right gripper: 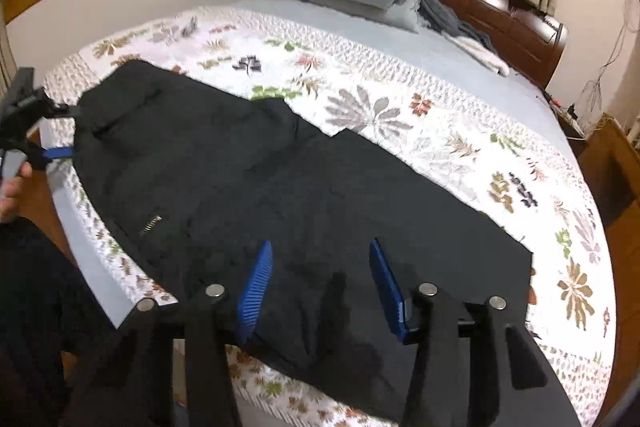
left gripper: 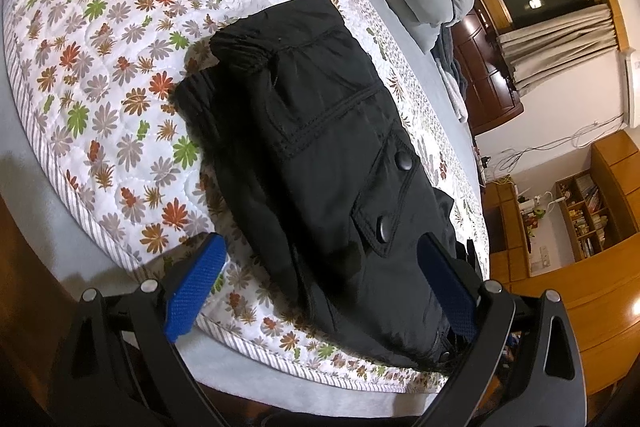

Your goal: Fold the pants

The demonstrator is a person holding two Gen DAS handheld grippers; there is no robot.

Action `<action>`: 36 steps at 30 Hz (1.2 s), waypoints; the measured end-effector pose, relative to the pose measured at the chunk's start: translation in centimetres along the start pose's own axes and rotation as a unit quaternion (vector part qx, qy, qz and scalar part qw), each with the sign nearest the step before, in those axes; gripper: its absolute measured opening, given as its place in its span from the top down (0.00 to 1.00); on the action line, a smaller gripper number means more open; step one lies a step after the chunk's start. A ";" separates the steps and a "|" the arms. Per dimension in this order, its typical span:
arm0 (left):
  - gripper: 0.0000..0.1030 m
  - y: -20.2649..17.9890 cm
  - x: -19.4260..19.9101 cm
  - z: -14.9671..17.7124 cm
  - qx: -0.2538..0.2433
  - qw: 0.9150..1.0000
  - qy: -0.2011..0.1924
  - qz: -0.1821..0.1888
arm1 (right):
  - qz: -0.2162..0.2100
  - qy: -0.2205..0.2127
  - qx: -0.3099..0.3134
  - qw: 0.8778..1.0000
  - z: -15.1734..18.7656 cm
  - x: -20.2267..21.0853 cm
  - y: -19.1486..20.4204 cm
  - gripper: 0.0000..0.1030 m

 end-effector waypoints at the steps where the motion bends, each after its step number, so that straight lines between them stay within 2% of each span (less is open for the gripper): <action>1: 0.07 0.0 0.1 0.0 0.000 1.000 0.000 0.001 | -0.003 0.013 0.009 1.000 0.5 -0.9 0.6 0.50; 4: 0.07 0.3 0.2 0.1 0.006 1.000 0.000 0.004 | 0.001 0.035 0.044 0.998 2.3 -2.2 2.4 0.56; 8: 0.07 0.7 0.9 0.1 0.015 1.000 -0.008 0.004 | -0.016 0.055 0.070 0.996 1.8 -1.7 2.9 0.58; 10: 0.07 0.9 1.4 0.0 0.022 1.000 -0.013 0.011 | -0.050 0.062 0.065 0.995 -0.5 -0.8 2.4 0.52; 11: 0.07 1.1 1.7 -0.1 0.034 0.999 -0.016 0.022 | -0.069 0.066 0.061 0.994 -1.6 -0.5 2.2 0.41; 12: 0.07 1.3 2.0 -0.2 0.048 0.998 -0.019 0.032 | -0.109 0.071 0.054 0.990 -3.8 0.0 2.2 0.32; 15: 0.07 2.2 2.3 -0.6 0.094 0.993 -0.022 0.064 | -0.217 0.086 0.047 0.971 -10.0 0.8 3.5 0.20; 17: 0.07 2.5 2.4 -1.0 0.109 0.991 -0.028 0.065 | -0.278 0.105 0.057 0.953 -14.4 0.2 5.4 0.17; 20: 0.07 2.0 2.3 -1.6 0.113 0.990 -0.033 0.072 | -0.332 0.143 0.077 0.929 -19.6 -2.4 8.8 0.17; 22: 0.07 1.6 2.1 -1.9 0.119 0.990 -0.033 0.069 | -0.351 0.165 0.093 0.917 -21.8 -4.2 11.1 0.16; 23: 0.07 1.6 1.9 -2.0 0.123 0.990 -0.032 0.062 | -0.372 0.192 0.098 0.903 -23.3 -5.9 12.9 0.16; 26: 0.07 2.3 1.2 -1.6 0.150 0.988 -0.026 0.027 | -0.398 0.238 0.136 0.875 -25.8 -9.4 17.5 0.15; 31: 0.07 3.0 1.0 -1.5 0.167 0.985 -0.031 0.028 | -0.401 0.300 0.184 0.846 -27.5 -16.1 23.6 0.13; 33: 0.06 3.5 1.0 -1.6 0.182 0.982 -0.028 0.034 | -0.403 0.315 0.199 0.836 -27.6 -18.5 25.1 0.13; 36: 0.06 4.3 1.0 -1.7 0.200 0.979 -0.021 0.040 | -0.404 0.328 0.207 0.828 -27.8 -21.3 26.7 0.13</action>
Point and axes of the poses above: each gripper's, at about its wrist camera, not at the fingertips, and x roughly against the way its jaws point, y to its left, z to its underside, the point moved 6 cm from there along -x, roughly the way its jaws point, and after that the axes turned 4 degrees about -z, right-handed, at the moved point
